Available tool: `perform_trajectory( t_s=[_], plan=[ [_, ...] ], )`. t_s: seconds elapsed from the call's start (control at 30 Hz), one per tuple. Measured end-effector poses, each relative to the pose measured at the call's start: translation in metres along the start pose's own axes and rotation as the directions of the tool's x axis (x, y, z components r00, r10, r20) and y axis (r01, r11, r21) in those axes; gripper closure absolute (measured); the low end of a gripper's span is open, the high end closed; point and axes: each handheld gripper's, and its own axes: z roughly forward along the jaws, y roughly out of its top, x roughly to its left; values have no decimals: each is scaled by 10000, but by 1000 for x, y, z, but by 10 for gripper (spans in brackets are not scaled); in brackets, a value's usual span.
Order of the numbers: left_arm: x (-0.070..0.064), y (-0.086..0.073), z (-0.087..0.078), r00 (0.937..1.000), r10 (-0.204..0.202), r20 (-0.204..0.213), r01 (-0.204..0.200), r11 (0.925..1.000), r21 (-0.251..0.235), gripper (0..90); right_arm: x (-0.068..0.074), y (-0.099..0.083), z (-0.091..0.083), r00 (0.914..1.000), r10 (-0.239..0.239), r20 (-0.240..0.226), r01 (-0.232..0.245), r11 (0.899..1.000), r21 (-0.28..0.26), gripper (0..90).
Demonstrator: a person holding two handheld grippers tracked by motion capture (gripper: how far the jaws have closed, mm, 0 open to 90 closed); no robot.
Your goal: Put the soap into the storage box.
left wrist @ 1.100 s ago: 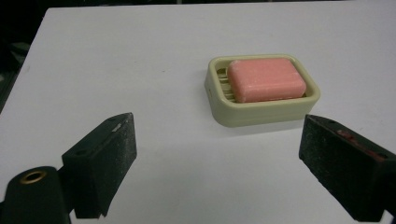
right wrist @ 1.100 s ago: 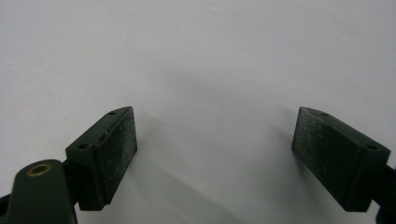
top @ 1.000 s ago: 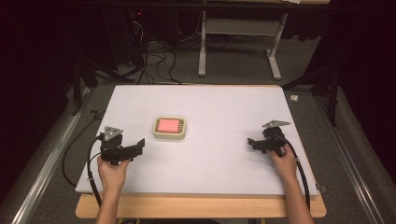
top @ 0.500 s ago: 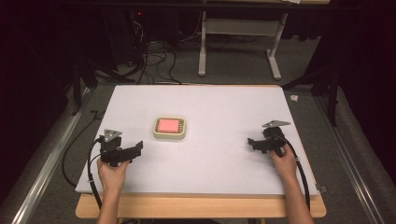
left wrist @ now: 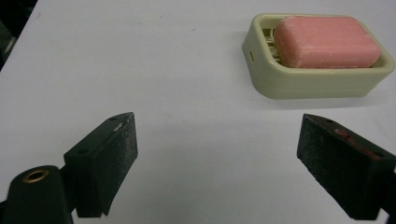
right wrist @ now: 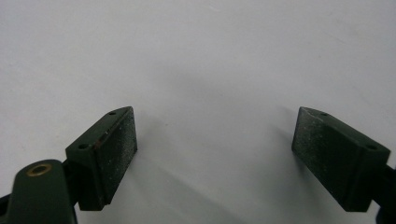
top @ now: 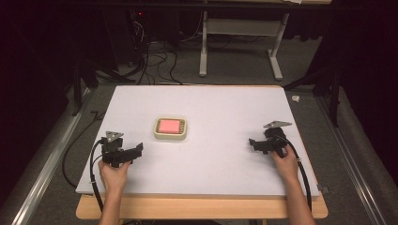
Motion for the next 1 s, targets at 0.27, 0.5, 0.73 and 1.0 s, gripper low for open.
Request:
perform_trajectory(
  t_s=[0.27, 0.5, 0.73, 1.0],
  plan=[
    [1, -3, 11, 9997, 15, -231, -9, 9996, 267, 131, 0, 0, 0, 10000, 2, -6, -2, 10000, 0, 146],
    [-1, -4, 20, 9990, 177, -417, -158, 9989, 451, 132, 0, 0, 0, 10000, 0, -6, 0, 10000, 1, 145],
    [-2, -5, 28, 9982, 206, -561, -176, 9984, 541, 134, 0, 0, 0, 10000, 2, -7, -2, 10000, 0, 146],
    [-3, -5, 36, 9969, 304, -727, -254, 9973, 685, 136, 0, 0, 0, 10000, 1, -5, -1, 10000, -1, 145]
  ],
)
